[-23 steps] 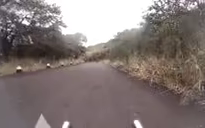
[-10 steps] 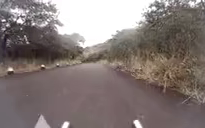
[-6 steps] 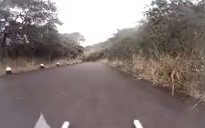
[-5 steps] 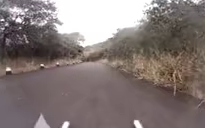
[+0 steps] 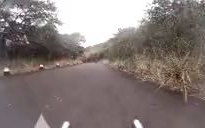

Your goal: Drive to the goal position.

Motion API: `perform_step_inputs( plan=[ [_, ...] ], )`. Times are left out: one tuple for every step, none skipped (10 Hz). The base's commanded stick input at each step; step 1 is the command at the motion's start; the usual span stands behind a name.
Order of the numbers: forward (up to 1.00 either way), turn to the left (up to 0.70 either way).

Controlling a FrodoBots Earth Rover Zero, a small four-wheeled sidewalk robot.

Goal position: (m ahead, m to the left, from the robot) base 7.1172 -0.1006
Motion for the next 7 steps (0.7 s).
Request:
perform_step_inputs(
  plan=[
    [0.50, 0.00],
    [0.50, 0.00],
    [0.50, 0.00],
    [0.50, 0.00],
    [0.50, 0.00],
    [0.50, 0.00],
    [0.50, 0.00]
  ],
)
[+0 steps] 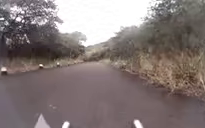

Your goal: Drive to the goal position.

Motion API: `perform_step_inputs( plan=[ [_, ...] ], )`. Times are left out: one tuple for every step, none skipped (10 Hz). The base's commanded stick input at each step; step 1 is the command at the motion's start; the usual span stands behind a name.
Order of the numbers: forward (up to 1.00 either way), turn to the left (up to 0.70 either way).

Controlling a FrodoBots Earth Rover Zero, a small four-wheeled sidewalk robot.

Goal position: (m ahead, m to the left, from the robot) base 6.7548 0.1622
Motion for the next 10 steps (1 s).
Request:
perform_step_inputs(
  plan=[
    [0.50, 0.00],
    [0.50, 0.00],
    [0.50, 0.00],
    [0.50, 0.00],
    [0.50, 0.00],
    [0.50, 0.00],
    [0.50, 0.00],
    [0.50, 0.00],
    [0.50, 0.00],
    [0.50, 0.00]
  ],
)
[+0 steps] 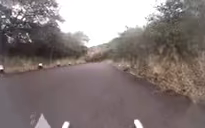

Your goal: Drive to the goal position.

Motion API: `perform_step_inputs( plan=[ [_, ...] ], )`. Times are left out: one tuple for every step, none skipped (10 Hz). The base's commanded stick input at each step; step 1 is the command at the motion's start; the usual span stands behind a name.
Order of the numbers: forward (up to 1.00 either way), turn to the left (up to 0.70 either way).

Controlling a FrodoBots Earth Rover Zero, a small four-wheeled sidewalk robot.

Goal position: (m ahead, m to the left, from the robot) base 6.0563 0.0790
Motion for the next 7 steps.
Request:
perform_step_inputs(
  plan=[
    [0.50, 0.00],
    [0.50, 0.00],
    [0.50, 0.00],
    [0.50, 0.00],
    [0.50, 0.00],
    [0.50, 0.00],
    [0.50, 0.00]
  ],
)
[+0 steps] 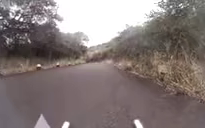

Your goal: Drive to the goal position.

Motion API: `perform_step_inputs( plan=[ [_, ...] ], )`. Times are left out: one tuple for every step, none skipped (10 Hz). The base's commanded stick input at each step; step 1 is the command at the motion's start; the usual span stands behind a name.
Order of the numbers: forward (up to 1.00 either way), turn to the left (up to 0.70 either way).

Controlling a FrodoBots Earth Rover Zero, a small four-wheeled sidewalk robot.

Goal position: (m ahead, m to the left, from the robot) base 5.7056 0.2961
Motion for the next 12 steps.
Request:
perform_step_inputs(
  plan=[
    [0.50, 0.00],
    [0.50, 0.00],
    [0.50, 0.00],
    [0.50, 0.00],
    [0.50, 0.00],
    [0.50, 0.00],
    [0.50, 0.00],
    [0.50, 0.00],
    [0.50, 0.00],
    [0.50, 0.00],
    [0.50, 0.00],
    [0.50, 0.00]
  ],
)
